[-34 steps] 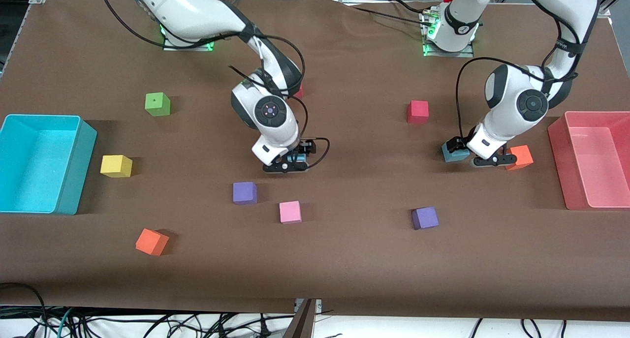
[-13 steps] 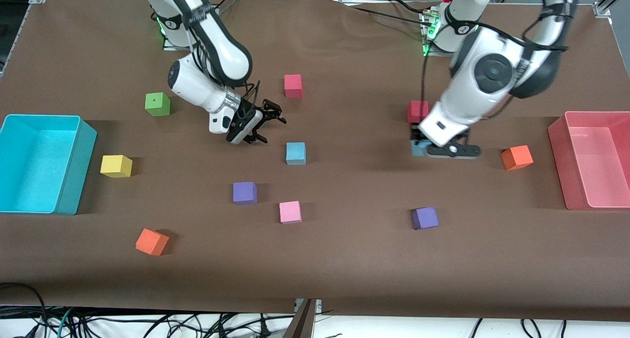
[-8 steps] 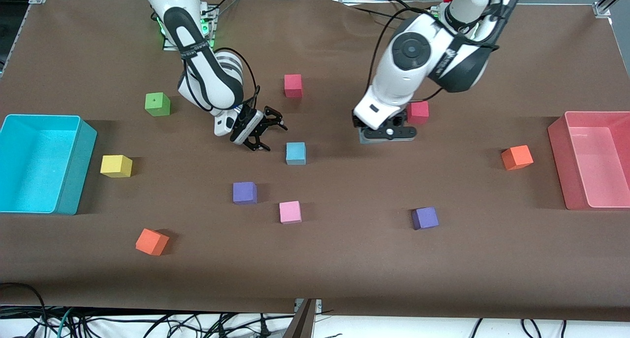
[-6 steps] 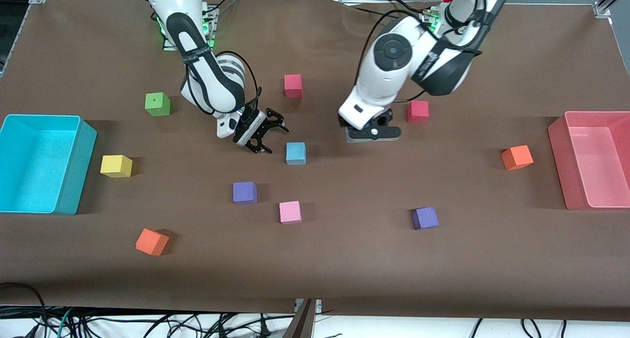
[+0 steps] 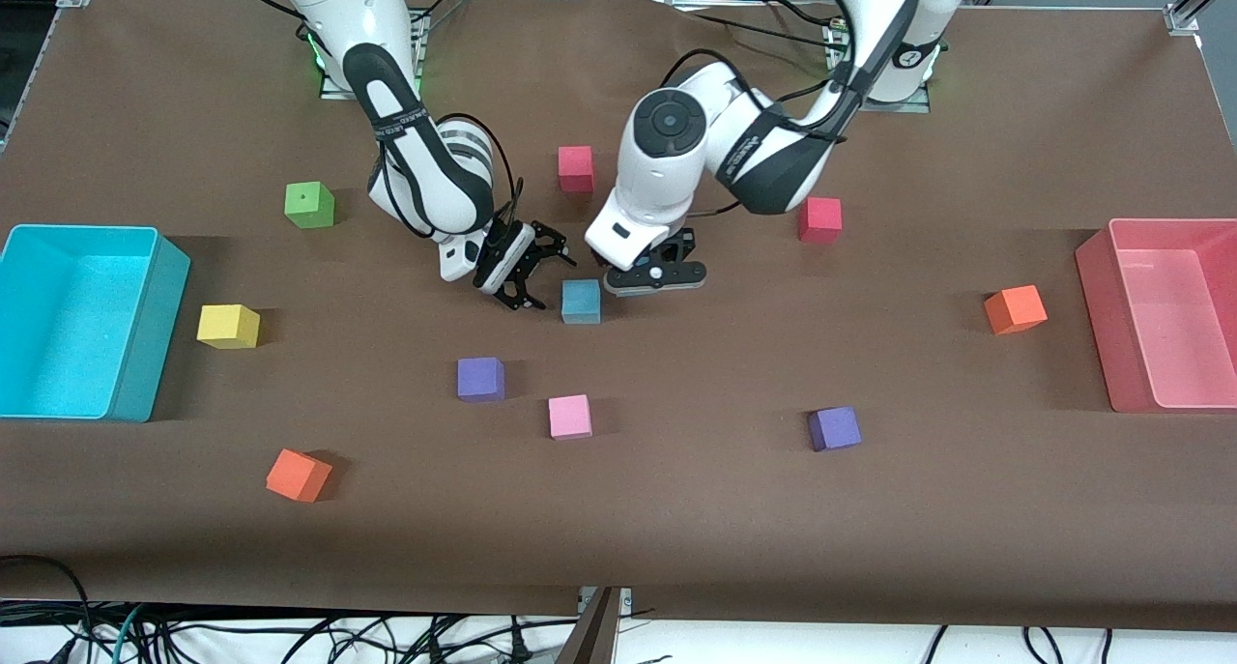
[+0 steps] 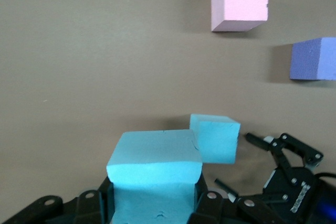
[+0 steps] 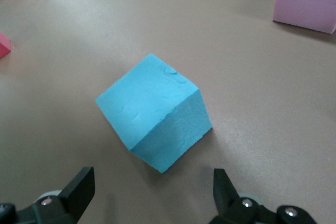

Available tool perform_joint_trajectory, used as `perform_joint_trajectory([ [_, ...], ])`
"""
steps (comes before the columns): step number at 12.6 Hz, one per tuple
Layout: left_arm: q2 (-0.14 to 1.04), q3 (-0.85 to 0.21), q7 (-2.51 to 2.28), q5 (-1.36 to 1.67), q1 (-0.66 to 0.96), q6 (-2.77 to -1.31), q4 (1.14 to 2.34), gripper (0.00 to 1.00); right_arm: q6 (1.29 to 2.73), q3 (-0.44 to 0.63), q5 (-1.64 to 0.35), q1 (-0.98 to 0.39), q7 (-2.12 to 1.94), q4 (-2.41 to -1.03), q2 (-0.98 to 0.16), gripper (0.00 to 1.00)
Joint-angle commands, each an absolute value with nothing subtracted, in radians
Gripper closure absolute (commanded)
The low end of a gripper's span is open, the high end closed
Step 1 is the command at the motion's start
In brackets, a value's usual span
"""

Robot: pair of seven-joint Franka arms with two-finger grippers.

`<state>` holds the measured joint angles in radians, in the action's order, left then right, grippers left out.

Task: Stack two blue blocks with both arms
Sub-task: 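Move the held light blue cube with the left gripper above the placed cube, then lower the cube onto the placed cube and open the left gripper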

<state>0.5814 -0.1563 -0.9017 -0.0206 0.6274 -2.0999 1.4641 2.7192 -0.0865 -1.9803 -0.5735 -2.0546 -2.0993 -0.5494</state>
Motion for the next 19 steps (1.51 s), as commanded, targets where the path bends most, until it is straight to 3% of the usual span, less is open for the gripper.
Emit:
perform_joint_trajectory([
  [1, 0.685, -0.097, -0.936, -0.012, 0.695, -2.123, 1.336, 1.0, 2.671, -0.069, -2.005, -0.586, -2.097, -2.082, -0.563, 0.0],
  [7, 0.791, -0.037, -0.963, -0.011, 0.764, -2.223, 1.263, 1.0, 2.629, -0.048, -2.006, -0.586, -2.151, -2.083, -0.568, 0.0],
  [19, 0.81, -0.028, -0.969, 0.087, 0.818, -2.2, 1.278, 1.0, 2.617, -0.048, -2.005, -0.594, -2.168, -2.083, -0.589, 0.0],
])
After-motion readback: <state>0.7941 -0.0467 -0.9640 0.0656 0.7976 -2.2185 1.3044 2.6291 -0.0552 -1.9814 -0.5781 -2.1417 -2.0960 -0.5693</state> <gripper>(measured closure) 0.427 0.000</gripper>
